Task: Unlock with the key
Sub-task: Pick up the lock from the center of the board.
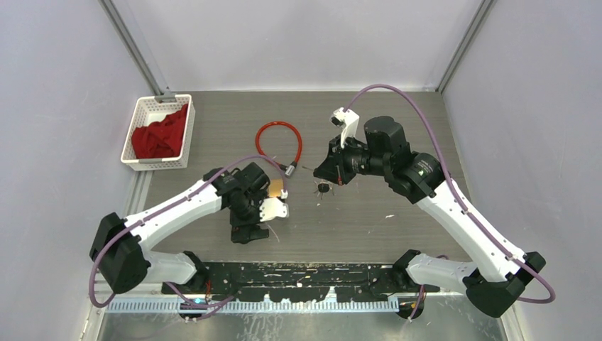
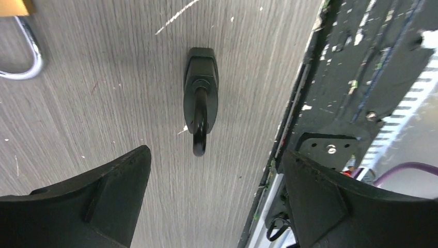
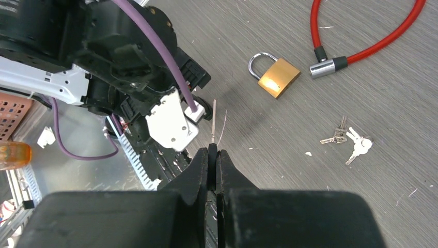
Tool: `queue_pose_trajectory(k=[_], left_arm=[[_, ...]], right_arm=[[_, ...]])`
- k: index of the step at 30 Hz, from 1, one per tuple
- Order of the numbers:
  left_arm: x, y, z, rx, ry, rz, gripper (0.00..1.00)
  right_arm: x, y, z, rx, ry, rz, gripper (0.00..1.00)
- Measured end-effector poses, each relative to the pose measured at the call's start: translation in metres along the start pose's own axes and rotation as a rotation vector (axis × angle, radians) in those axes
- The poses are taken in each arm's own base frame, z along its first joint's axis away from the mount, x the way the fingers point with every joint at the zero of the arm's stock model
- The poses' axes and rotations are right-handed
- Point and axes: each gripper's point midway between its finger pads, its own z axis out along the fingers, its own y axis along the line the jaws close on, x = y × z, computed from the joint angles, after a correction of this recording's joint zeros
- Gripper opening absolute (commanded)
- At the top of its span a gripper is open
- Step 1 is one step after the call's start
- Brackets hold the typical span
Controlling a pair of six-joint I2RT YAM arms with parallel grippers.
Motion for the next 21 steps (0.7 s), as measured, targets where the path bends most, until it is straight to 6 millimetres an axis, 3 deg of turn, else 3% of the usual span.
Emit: queue_pose_trajectory(k=[4,11,17,21], left_arm=[[0.011,0.009,0.022,-0.023,0.054,0.011,0.93],[0.002,0.025,0.041,-0.054,0.042,0.018,0.78],[0.001,0.026,0.053,-0.041,0.054,0.016,0.75],[0.007,0.019,0.059,-0.029,0.07,0.025,0.66]], right_arm=[[0.001,-0.001,0.002,0.002,0.007,0.008,0.01],[0.002,0.0,0.002,0.002,0.011,0.019,0.01],[0.002,0.0,0.001,0.004,0.012,0.023,0.01],[0.005,-0.001,0.001,0.009,0.023,0.027,0.01]])
